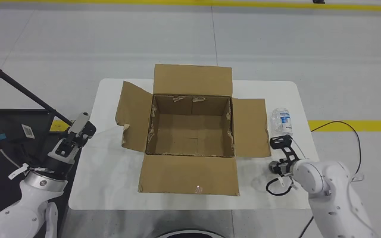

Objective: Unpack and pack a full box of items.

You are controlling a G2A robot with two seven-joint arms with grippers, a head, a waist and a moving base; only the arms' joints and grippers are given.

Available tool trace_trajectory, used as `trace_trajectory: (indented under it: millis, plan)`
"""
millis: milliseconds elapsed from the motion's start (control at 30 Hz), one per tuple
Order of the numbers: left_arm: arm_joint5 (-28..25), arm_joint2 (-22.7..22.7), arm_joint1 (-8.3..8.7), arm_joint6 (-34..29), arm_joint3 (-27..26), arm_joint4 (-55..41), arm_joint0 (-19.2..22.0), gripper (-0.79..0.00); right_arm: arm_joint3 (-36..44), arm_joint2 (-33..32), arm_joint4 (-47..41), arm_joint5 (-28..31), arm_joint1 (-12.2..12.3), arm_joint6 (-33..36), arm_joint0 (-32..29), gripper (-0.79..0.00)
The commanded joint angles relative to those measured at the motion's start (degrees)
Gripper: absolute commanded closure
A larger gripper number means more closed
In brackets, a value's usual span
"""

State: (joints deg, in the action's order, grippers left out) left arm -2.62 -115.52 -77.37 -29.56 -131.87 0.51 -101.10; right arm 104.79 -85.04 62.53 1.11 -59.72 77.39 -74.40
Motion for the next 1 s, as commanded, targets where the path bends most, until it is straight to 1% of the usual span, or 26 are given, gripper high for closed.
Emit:
trace_trajectory:
  millis: [0, 167, 300, 400, 500, 967]
  plan:
    - [0.0, 0.0, 0.00, 0.0, 0.0, 0.0, 0.0, -0.785, 2.0, -1.2, -0.3, 0.3, 0.2, 0.2, -0.3, 0.000]
    - [0.0, 0.0, 0.00, 0.0, 0.0, 0.0, 0.0, -0.785, 10.1, -5.4, -1.4, 0.7, 0.6, 1.7, -0.6, 0.000]
    - [0.0, 0.0, 0.00, 0.0, 0.0, 0.0, 0.0, -0.785, 18.0, -7.7, -2.1, -0.5, 0.8, 3.1, 0.6, 0.000]
    - [0.0, 0.0, 0.00, 0.0, 0.0, 0.0, 0.0, -0.785, 23.4, -8.1, -2.9, -1.5, 0.9, 3.6, 2.6, 0.000]
    - [0.0, 0.0, 0.00, 0.0, 0.0, 0.0, 0.0, -0.785, 27.0, -7.5, -3.5, -1.6, 1.0, 4.6, 4.8, 0.000]
    - [0.0, 0.0, 0.00, 0.0, 0.0, 0.0, 0.0, -0.785, 27.0, -7.5, -3.5, -1.6, 1.0, 4.6, 4.8, 0.000]
